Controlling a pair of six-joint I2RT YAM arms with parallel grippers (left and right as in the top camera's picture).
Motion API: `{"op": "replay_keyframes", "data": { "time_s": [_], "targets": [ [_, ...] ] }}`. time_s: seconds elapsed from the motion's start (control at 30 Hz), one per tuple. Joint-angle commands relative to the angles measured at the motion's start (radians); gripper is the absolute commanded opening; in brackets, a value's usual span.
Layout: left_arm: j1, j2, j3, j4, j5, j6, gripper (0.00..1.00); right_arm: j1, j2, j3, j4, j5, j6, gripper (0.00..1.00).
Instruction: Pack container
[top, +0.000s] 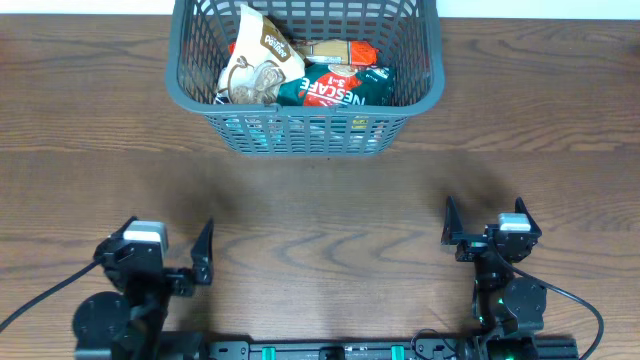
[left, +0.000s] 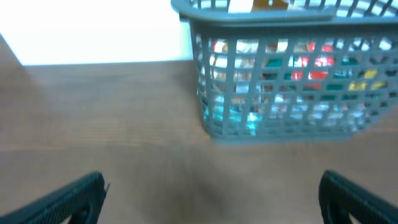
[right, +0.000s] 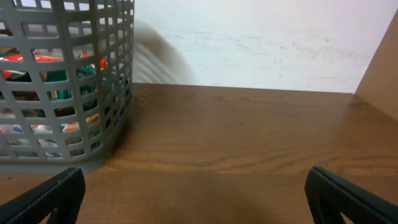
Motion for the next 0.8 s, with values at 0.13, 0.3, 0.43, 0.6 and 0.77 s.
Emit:
{"op": "replay_keyframes", "data": {
  "time_s": [0.13, 0.3, 0.43, 0.6, 0.77],
  "targets": [
    [0.005, -0.106, -0.297, 0.389, -0.005, 0.006, 0.99, 0.014, -0.009, -0.002, -0.004, 0.008, 0.017, 0.99],
    [0.005, -0.119, -0.424, 0.554, -0.024, 0.006, 0.99, 0.014, -0.009, -0.002, -0.004, 0.008, 0.017, 0.99],
    [0.005, -0.129, -0.486, 0.592, -0.07, 0.005, 0.99, 0.014, -0.009, -0.002, -0.004, 0.008, 0.017, 0.99],
    [0.005, -0.15, -0.532, 0.592, -0.11, 0.005, 0.99, 0.014, -0.009, -0.002, -0.004, 0.008, 0.017, 0.99],
    [0.005, -0.167, -0.583, 0.557, -0.114, -0.021, 0.99, 0.014, -0.009, -0.002, -0.004, 0.008, 0.017, 0.99]
  ]
}}
